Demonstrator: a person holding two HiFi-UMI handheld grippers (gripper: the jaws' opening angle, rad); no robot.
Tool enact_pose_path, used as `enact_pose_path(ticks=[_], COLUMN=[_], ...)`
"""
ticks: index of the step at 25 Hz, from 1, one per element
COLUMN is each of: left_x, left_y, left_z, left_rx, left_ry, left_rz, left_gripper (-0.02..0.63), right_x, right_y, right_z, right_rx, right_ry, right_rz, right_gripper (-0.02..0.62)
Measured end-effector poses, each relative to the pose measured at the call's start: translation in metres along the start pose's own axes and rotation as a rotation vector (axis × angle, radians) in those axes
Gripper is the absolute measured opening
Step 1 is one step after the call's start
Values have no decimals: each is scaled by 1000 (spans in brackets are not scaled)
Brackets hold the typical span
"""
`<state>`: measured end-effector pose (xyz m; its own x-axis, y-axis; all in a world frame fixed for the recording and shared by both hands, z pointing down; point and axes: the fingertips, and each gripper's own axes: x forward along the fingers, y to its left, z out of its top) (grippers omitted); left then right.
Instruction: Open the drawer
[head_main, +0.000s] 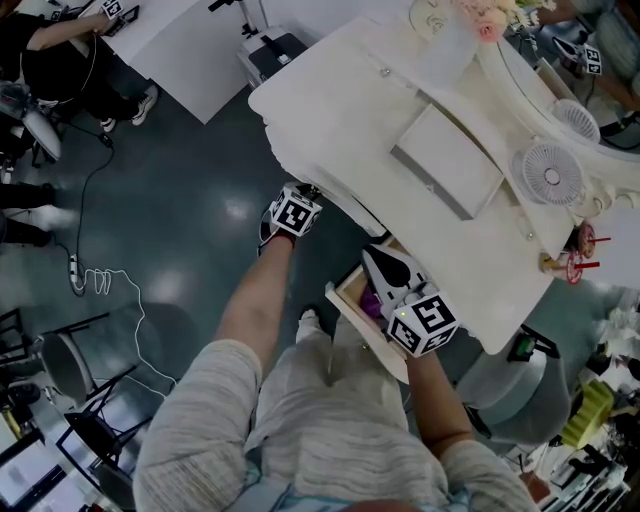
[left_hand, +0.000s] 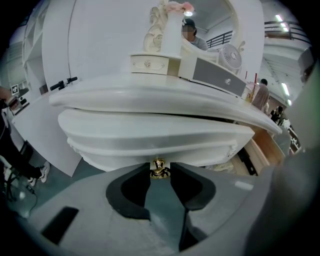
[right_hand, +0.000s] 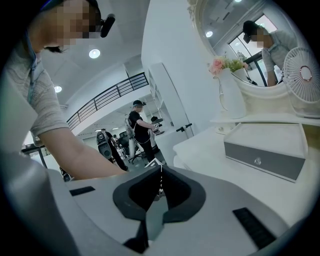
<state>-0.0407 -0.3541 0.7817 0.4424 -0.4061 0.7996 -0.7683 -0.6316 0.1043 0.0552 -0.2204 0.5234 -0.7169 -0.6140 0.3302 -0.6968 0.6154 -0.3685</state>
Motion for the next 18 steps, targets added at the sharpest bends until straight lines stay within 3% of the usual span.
enact_pose_path(ticks=[18], left_x=[-30], left_y=[0], left_z=[-42], left_rx=[4], left_ry=[17], left_rz=[-5], left_gripper=[133], right_x=[3], right_y=[24], right_z=[-3], right_rx=[-12], right_ry=[5], right_rz=[18], right_gripper=[10])
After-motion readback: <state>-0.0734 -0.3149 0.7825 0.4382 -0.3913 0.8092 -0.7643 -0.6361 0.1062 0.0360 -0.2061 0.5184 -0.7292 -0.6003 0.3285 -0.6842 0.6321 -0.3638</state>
